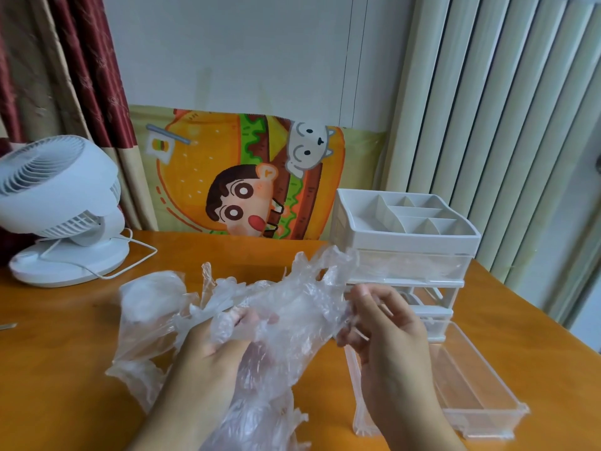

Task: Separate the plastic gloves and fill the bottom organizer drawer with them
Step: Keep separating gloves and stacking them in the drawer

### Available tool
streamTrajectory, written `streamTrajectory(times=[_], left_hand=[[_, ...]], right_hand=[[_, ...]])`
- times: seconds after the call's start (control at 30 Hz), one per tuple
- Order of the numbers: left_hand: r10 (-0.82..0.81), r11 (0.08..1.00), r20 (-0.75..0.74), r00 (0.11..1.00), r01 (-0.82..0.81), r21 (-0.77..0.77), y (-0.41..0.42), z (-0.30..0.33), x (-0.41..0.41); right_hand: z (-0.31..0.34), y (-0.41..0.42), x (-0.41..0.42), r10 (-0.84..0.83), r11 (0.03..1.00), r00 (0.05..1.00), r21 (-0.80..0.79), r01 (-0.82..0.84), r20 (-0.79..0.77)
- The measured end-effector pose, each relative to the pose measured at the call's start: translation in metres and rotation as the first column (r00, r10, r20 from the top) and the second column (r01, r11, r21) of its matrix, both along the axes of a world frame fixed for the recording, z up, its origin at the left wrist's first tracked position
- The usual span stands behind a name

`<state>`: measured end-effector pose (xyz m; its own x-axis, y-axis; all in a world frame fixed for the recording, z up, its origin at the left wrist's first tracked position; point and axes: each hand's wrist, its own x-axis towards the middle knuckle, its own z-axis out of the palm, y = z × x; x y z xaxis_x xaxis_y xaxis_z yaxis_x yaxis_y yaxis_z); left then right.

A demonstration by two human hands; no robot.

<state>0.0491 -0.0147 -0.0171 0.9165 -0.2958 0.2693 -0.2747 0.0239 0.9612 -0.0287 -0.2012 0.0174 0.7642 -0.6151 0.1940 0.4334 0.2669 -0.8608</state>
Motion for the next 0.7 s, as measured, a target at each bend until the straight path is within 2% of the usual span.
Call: streamTrajectory(times=[0.27, 0.4, 0.5, 0.6, 0.7], left_hand=[[0.044, 0.999, -0.044, 0.998, -0.044, 0.001, -0.001, -0.010, 0.009], [0.068, 0.998, -0.048, 0.997, -0.068, -0.005, 0.000, -0.013, 0.013], [0.049, 0.999, -0.040, 0.998, -0.049, -0.008, -0.001, -0.016, 0.014], [0.011, 1.000, -0.032, 0.999, -0.012, -0.003, -0.001, -0.013, 0.010], [-0.013, 1.000, -0.020, 1.000, 0.013, -0.012, 0.000, -0.010, 0.009]], right_hand=[[0.000, -0.002, 0.002, 0.012, 0.990, 0.996, 0.139, -0.023, 0.085], [-0.005, -0.007, 0.004, 0.112, 0.973, 0.982, 0.185, -0.140, 0.155], [-0.007, 0.001, 0.005, 0.227, 0.971, 0.971, 0.058, -0.231, 0.074], [-0.007, 0.008, 0.004, 0.123, 0.990, 0.991, -0.057, -0.127, -0.060], [-0.002, 0.006, 0.003, 0.039, 0.999, 0.999, 0.011, -0.039, -0.028]])
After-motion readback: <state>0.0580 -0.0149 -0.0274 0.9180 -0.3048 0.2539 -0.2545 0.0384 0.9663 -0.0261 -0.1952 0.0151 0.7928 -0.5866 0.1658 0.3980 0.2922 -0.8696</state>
